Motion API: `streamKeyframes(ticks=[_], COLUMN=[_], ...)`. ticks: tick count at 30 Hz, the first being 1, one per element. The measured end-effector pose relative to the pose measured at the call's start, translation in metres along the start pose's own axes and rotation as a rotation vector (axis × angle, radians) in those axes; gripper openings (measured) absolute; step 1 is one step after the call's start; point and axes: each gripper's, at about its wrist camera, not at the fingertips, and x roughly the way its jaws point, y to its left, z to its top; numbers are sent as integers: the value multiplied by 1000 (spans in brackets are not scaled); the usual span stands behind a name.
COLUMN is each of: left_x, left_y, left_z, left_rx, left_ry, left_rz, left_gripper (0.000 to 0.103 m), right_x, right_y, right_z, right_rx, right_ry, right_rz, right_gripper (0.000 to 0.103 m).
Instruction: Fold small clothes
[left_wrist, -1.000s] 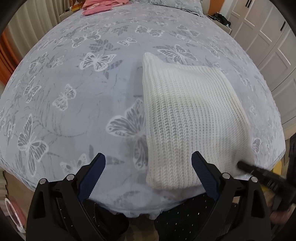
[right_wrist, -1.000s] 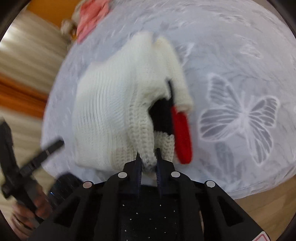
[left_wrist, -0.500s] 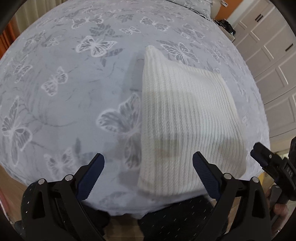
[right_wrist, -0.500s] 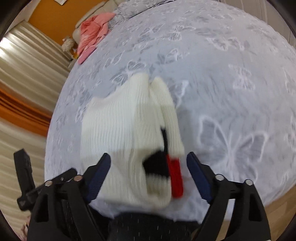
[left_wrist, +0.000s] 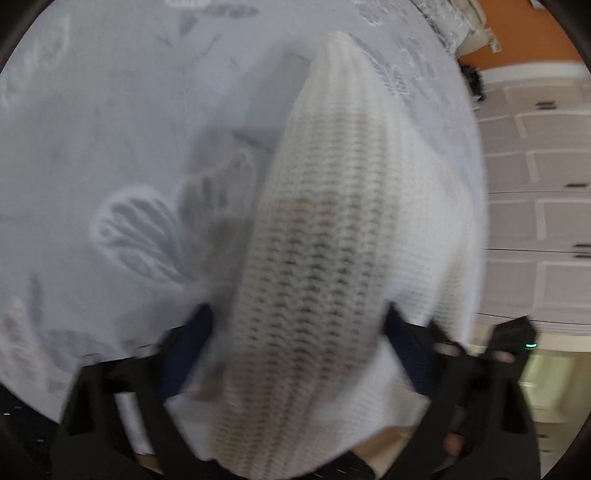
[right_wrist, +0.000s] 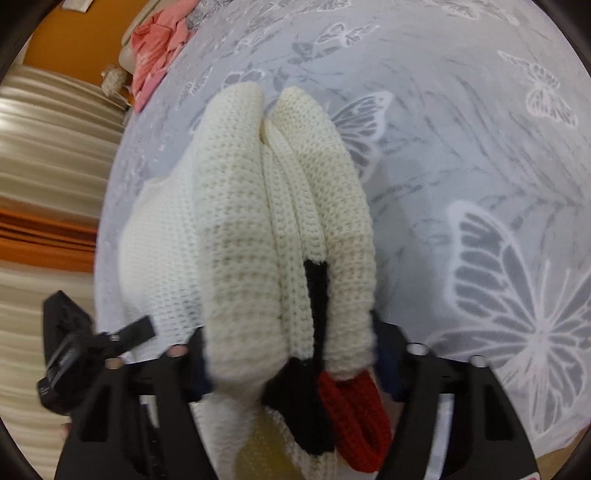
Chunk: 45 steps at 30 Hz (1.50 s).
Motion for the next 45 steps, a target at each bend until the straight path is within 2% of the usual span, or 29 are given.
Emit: streamKeyframes(ticks=[2,4,6,8,10,12,13,14,16,18,19,20,21,24,27,34,39,42,43,44,45], left_x=[-6,-16,-30,-37,-34,-23,-17,-12,-5,0,3,0,-3,-15,-32,-76,-98,-116,-125,-133,-144], left_y=[-8,-21,-29,-31,-30,-30,-31,-31,-28,-24,-24,-23,-28,-57,-83,-119,-120,-118,-120,-122,-124], left_z=[-1,-4,-9,-13,-19,-20,-21,-23,-23,-20,-18,-18,-17,-19,-27,-55,-65,-65,-63,-63,-61], left_rx=[33,75,91,88,85,111,122,129,111,83,77,77,92,212,310,433,452,440,435,435,439], left_ry=[1,6,8,18,17,10,8,10,1,0,5,5,9,-10,-46,-110,-145,-175,-197,-216,-246], left_rz=[20,17,-18,-36,-3,105,147,171,194,180,168,160,122,172,199,197,185,164,147,134,120], left_gripper=[55,46,45,47,62,77,83,87,95,95,93,87,63,45,41,38,37,36,35,35,35], right_x=[-9,-24,-45,-55,-49,-35,-29,-28,-25,-20,-17,-15,-16,-30,-47,-86,-102,-118,-126,-134,-144], right_y=[0,4,11,9,1,-10,-15,-16,-16,-17,-18,-18,-15,2,16,33,48,67,74,82,90], right_z=[-1,-2,-7,-14,-21,-25,-28,-30,-30,-30,-30,-30,-29,-29,-33,-46,-45,-38,-37,-35,-32], right_rx=[1,-3,0,5,-3,6,9,15,38,59,63,63,57,21,0,-12,-58,-102,-119,-134,-155], right_ry=[-1,-25,-52,-56,-25,11,23,13,-17,-28,-22,-22,-28,-65,-103,-168,-196,-246,-274,-303,-338], right_rz=[10,30,75,84,33,-15,-21,-22,-20,-9,-6,-6,0,-30,-40,-48,-46,-31,-23,-13,16], right_gripper=[47,44,43,44,46,49,54,60,67,69,67,57,53,45,43,43,42,40,38,20,21])
